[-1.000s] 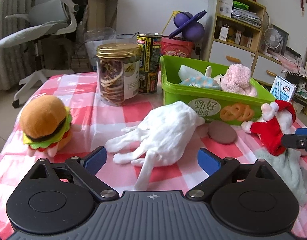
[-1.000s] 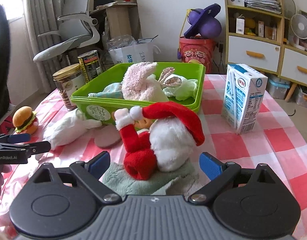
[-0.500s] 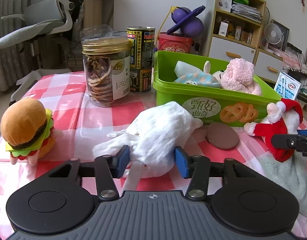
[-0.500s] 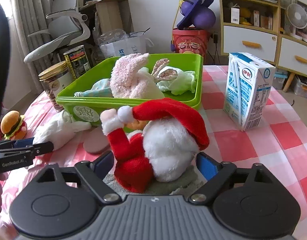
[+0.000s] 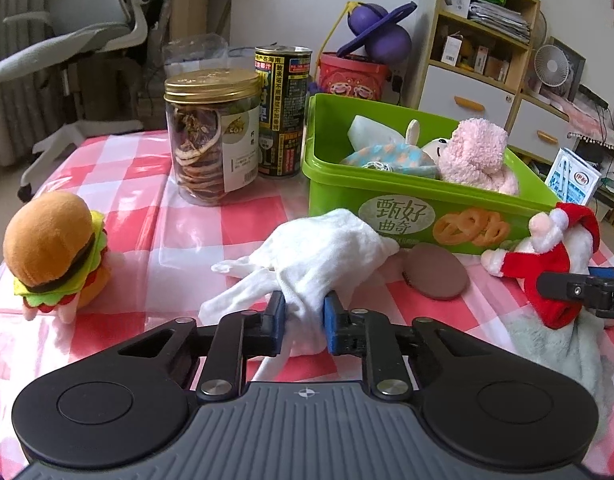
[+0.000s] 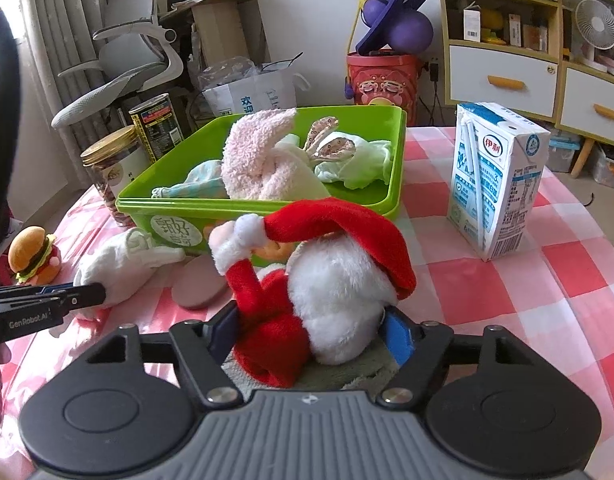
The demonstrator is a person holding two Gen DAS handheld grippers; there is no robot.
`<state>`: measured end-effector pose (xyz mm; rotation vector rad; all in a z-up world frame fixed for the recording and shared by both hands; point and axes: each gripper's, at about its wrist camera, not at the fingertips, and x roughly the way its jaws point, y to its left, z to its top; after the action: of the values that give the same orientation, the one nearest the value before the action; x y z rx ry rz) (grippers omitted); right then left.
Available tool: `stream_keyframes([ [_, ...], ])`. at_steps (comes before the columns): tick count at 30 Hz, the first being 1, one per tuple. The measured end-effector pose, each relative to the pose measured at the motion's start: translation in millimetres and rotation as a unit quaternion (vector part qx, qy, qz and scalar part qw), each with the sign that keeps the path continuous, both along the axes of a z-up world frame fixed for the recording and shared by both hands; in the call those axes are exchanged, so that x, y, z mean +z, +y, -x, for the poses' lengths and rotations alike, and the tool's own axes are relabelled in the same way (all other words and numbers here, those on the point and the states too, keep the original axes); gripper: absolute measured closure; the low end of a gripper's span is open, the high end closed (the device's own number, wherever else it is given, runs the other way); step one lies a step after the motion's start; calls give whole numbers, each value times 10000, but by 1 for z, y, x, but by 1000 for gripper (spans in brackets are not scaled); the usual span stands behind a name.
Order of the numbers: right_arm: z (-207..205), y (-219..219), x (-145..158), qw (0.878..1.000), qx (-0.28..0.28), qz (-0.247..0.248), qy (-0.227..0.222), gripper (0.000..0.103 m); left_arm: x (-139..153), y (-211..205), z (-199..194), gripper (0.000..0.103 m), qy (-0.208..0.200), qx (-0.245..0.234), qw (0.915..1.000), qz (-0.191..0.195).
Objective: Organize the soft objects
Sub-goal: 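Grasp the white glove with the left tool while the right tool grasps the Santa plush, then carry the glove and Santa plush into the green tray and open both tools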
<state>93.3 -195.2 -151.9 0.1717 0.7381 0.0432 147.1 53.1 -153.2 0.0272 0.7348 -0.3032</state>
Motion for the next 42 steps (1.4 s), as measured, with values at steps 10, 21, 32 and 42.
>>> stream_keyframes([
  [10,14,-18,21,9985,-173,-516,-37,70,24,6,12,89,89,139,9999,47],
  [21,32,-27,60,9952,-461,-749,-439,70,67,19,28,89,-131,306,9986,407],
  [32,14,-28,99,9939,-590,-394,-844,70,102,-9,9,89,-491,161,9979,399],
  [42,-42,-14,92,9961,-421,272,-721,70,94,-66,-48,89,-722,-32,9974,56],
])
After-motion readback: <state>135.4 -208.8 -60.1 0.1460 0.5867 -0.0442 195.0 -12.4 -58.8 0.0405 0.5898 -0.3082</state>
